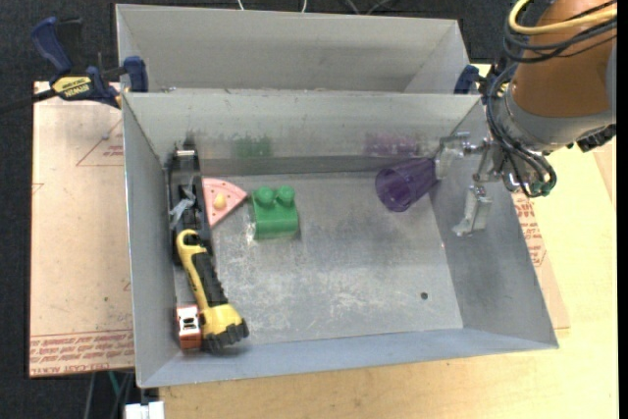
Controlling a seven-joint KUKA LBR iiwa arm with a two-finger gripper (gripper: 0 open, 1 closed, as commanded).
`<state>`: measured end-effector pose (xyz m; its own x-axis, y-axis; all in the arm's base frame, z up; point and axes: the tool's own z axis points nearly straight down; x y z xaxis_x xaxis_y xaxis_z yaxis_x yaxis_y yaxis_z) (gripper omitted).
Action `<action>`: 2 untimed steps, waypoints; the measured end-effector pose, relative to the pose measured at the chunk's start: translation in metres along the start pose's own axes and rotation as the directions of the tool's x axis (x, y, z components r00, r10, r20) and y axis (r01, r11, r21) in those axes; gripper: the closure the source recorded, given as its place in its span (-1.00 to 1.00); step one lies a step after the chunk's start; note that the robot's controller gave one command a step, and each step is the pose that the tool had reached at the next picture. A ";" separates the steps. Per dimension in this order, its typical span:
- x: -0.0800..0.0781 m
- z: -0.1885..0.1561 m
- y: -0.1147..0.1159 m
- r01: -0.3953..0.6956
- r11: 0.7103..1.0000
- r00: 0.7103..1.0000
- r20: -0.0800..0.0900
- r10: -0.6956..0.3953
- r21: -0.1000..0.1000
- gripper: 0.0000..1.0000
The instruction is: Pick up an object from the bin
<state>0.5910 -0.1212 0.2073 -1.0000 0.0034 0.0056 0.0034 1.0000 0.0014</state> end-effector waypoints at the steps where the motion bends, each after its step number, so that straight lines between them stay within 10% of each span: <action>1: -0.002 -0.005 0.001 0.003 1.000 1.000 0.008 -0.003 0.001 -1.00; 2: -0.038 0.072 0.006 0.102 0.995 0.995 0.013 -0.102 0.003 -1.00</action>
Offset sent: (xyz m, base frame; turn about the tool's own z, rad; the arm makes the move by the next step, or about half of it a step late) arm 0.0624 0.0109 -0.1373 -0.1837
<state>0.6287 -0.1149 0.1352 -0.9951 -0.0990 -0.0077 -0.0990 0.9951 -0.0007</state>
